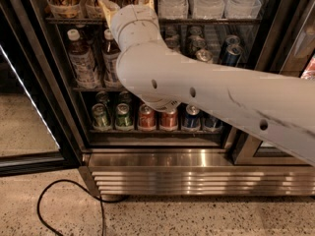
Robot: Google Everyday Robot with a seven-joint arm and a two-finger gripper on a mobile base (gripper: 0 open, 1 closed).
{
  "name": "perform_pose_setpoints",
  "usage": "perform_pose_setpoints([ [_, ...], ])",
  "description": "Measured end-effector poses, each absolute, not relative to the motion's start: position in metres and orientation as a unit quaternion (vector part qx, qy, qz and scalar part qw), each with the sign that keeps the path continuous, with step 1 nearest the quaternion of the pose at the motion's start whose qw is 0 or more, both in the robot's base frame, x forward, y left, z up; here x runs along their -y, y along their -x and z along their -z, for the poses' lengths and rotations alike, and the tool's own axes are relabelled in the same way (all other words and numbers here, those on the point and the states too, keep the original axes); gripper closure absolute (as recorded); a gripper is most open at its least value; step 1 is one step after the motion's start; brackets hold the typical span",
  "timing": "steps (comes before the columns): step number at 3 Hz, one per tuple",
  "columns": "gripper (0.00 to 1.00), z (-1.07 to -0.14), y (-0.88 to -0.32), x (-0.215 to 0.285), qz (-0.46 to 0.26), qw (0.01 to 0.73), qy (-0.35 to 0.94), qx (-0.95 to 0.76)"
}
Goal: Pick orange can from top shelf of fridge
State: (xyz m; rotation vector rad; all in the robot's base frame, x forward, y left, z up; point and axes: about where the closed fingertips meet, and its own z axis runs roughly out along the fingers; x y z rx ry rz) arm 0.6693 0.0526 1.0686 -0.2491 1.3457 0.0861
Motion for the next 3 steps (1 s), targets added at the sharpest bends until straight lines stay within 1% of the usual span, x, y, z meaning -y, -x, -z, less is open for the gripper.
perform_pose_setpoints([
  [3, 0.22, -1.067, -0.697, -0.037, -0.029, 0.771, 0.096, -0.629],
])
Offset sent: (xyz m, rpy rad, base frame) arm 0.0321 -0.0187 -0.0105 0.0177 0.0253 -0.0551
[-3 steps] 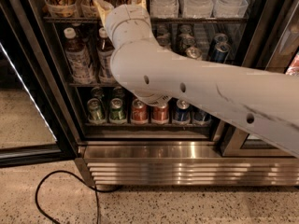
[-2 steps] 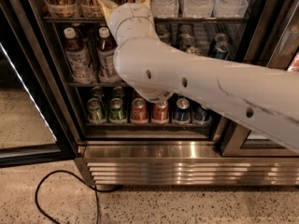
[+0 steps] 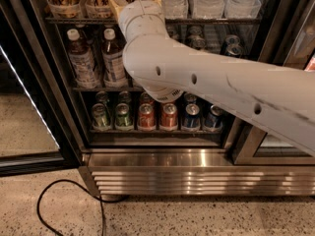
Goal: Pick orange can from top shelf of fridge
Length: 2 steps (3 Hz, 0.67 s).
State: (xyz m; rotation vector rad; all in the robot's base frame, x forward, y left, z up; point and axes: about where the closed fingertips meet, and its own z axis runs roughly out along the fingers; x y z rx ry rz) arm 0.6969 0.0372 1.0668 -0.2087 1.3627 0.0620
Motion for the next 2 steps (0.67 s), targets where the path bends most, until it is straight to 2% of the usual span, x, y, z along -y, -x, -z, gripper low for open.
perform_pose_setpoints([
  [2, 0.22, -1.07, -0.721, -0.033, -0.026, 0.77, 0.098, -0.63],
])
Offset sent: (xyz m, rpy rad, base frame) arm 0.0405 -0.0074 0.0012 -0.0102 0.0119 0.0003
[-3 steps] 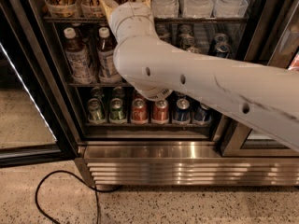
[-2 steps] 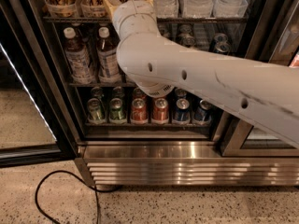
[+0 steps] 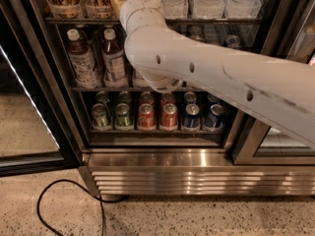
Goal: Pick orange can from top shelf of fridge
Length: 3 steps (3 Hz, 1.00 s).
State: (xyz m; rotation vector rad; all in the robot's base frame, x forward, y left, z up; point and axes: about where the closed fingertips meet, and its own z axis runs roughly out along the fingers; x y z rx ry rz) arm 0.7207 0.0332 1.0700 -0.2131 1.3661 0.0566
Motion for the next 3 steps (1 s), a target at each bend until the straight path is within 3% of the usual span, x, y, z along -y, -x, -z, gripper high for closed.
perform_pose_setpoints([
  [3, 0.24, -1.075, -0.762, -0.031, -0.023, 0.761, 0.107, -0.64],
])
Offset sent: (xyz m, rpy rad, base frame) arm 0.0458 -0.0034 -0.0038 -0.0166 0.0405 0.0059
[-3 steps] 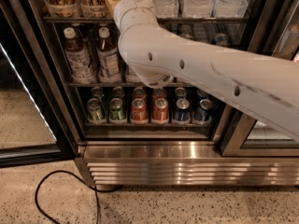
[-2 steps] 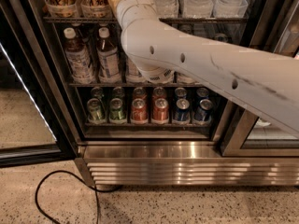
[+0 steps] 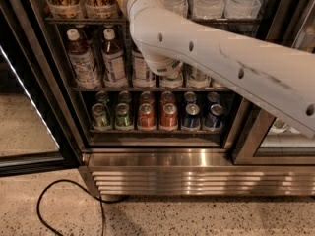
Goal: Pick orange can from top shelf of fridge
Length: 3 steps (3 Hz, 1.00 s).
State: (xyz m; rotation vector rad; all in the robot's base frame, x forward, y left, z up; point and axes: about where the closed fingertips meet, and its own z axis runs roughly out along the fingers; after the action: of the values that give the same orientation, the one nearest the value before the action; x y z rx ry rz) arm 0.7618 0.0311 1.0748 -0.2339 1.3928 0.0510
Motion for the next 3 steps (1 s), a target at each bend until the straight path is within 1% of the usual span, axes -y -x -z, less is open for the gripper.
perform_pose_setpoints([
  [1, 0.43, -1.077, -0.771, -0.031, -0.022, 0.758, 0.112, -0.642],
  [2, 0.66, -1.079, -0.768, -0.031, -0.017, 0.76, 0.124, -0.638],
  [3, 0.9, -1.082, -0.754, -0.033, -0.013, 0.763, 0.145, -0.63],
])
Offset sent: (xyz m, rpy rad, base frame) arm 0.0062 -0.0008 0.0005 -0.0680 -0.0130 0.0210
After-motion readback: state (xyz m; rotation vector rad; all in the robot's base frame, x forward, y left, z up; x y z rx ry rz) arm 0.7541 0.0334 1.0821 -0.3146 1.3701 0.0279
